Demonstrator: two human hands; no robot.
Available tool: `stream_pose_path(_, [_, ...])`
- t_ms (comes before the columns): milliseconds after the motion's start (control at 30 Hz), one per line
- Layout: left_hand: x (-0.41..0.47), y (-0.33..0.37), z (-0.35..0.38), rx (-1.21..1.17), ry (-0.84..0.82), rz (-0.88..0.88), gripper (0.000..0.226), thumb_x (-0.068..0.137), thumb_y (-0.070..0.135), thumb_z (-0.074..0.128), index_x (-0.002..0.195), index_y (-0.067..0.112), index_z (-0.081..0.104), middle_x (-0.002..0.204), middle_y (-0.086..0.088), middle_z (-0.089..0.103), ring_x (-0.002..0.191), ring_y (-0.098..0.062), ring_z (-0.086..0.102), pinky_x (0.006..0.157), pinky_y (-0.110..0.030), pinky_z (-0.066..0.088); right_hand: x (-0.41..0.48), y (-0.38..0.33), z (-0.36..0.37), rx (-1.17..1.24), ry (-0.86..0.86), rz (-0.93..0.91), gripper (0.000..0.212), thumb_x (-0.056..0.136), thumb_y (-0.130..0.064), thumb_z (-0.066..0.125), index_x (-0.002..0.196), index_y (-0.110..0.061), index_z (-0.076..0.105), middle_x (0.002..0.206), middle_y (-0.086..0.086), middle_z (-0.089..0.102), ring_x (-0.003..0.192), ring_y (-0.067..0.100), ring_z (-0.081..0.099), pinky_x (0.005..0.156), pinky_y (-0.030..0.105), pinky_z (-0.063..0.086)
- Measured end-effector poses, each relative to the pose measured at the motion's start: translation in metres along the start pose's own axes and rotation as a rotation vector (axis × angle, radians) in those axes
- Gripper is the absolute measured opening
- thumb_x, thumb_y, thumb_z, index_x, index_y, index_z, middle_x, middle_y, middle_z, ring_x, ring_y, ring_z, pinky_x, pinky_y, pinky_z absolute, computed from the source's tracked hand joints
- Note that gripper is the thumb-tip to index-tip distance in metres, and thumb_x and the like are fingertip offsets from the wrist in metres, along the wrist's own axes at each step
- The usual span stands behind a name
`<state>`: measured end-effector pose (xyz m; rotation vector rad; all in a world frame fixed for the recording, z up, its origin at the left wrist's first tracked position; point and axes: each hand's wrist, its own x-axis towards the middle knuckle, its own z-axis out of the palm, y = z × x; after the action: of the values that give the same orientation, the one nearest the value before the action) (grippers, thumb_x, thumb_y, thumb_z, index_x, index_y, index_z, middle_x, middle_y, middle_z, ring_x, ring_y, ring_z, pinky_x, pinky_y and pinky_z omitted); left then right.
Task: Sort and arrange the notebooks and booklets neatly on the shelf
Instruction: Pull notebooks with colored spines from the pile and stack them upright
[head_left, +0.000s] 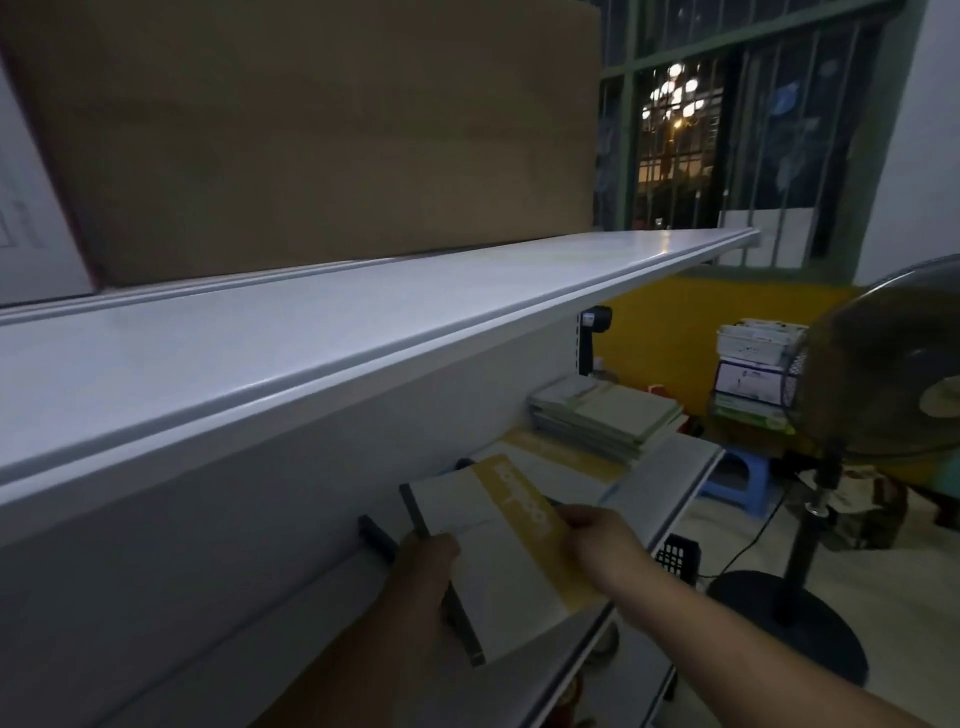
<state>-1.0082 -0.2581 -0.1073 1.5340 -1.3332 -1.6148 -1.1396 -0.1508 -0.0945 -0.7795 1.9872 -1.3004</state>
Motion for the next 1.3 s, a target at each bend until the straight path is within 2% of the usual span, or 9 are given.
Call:
stream_pose_path(200, [0.02,0.021,0.052,0.058,-0.02,0.028,0.014,0.087,-0.006,0.052,0.099,0.001,0.053,0.078,-0.015,0.046,0.067,-0.026,0.047,0.059,-0.034,0.039,0.088,-0.006,-0.05,-0.462,-0.035,-0.071,0.044,0.092,-0.001,0.038,0.131,-0.014,0.053,0.137,0.008,0.05,0.11,0.022,0.055,0.077,0.026,0.043])
stream_pose_path(333, [0.056,0.035,0.099,0.033,0.02,0.003,0.015,0.086,-0.009,0.053,0.099,-0.002,0.055,0.097,-0.02,0.056,0.086,-0.033,0.055,0.081,-0.041,0.051,0.138,-0.002,-0.07,-0.667,-0.084,-0.18,0.024,0.092,-0.004,0.037,0.072,-0.013,0.046,0.077,0.006,0.048,0.066,0.018,0.042,0.063,0.028,0.032])
stream_pose_path(567, [0.077,0.057,0.136,-0.006,0.099,-0.053,0.034,0.094,0.008,0.053,0.125,-0.003,0.045,0.09,-0.012,0.049,0.075,-0.023,0.048,0.075,-0.03,0.034,0.195,0.007,-0.074,-0.714,-0.091,-0.261,0.038,0.092,-0.011,0.046,0.055,-0.017,0.036,0.056,-0.001,0.038,0.05,0.012,0.039,0.042,0.019,0.028])
stream_pose_path(700, [0.086,0.059,0.147,-0.041,0.087,-0.083,0.056,0.095,0.01,0.053,0.142,-0.004,0.027,0.091,-0.006,0.04,0.079,-0.021,0.042,0.079,-0.027,0.03,0.199,0.016,-0.061,-0.718,-0.132,-0.232,0.023,0.099,-0.011,0.033,0.084,-0.007,0.05,0.096,0.013,0.054,0.102,0.022,0.056,0.076,0.026,0.044])
stream_pose_path(800, [0.088,0.061,0.156,-0.075,0.096,-0.139,0.059,0.095,0.013,0.054,0.144,-0.004,0.025,0.121,-0.013,0.041,0.108,-0.024,0.044,0.082,-0.026,0.033,0.2,0.029,-0.053,-0.773,-0.083,-0.324,0.037,0.097,-0.014,0.033,0.129,-0.015,0.05,0.134,0.009,0.05,0.111,0.025,0.055,0.089,0.035,0.05])
stream_pose_path(967, [0.097,0.058,0.161,-0.08,0.153,-0.17,0.071,0.093,0.018,0.058,0.149,0.001,0.018,0.151,-0.016,0.029,0.131,-0.031,0.038,0.086,-0.029,0.037,0.211,0.039,-0.051,-0.791,-0.121,-0.37,0.04,0.097,-0.019,0.034,0.136,-0.02,0.039,0.135,0.008,0.048,0.112,0.028,0.054,0.085,0.033,0.048])
stream_pose_path(1133, [0.09,0.061,0.155,0.002,0.143,-0.129,0.06,0.097,0.015,0.051,0.146,-0.001,0.022,0.085,-0.01,0.042,0.065,-0.017,0.04,0.057,-0.023,0.035,0.209,0.037,-0.052,-0.84,-0.122,-0.367,0.037,0.096,-0.019,0.034,0.132,-0.017,0.042,0.131,0.01,0.049,0.106,0.03,0.056,0.083,0.035,0.05])
stream_pose_path(1200, [0.08,0.066,0.152,0.084,0.14,-0.121,0.058,0.099,0.015,0.047,0.147,-0.001,0.019,0.077,-0.009,0.037,0.062,-0.016,0.035,0.049,-0.021,0.031,0.207,0.035,-0.051,-0.85,-0.136,-0.353,0.037,0.096,-0.017,0.033,0.132,-0.018,0.041,0.132,0.011,0.048,0.105,0.03,0.056,0.084,0.036,0.05])
stream_pose_path(1300, [0.059,0.07,0.141,0.113,0.065,0.002,0.063,0.097,0.018,0.049,0.15,0.006,0.017,0.141,-0.014,0.04,0.105,-0.022,0.052,0.08,-0.025,0.041,0.205,0.033,-0.052,-0.858,-0.111,-0.327,0.036,0.097,-0.018,0.029,0.131,-0.017,0.04,0.13,0.012,0.05,0.101,0.029,0.058,0.082,0.035,0.05])
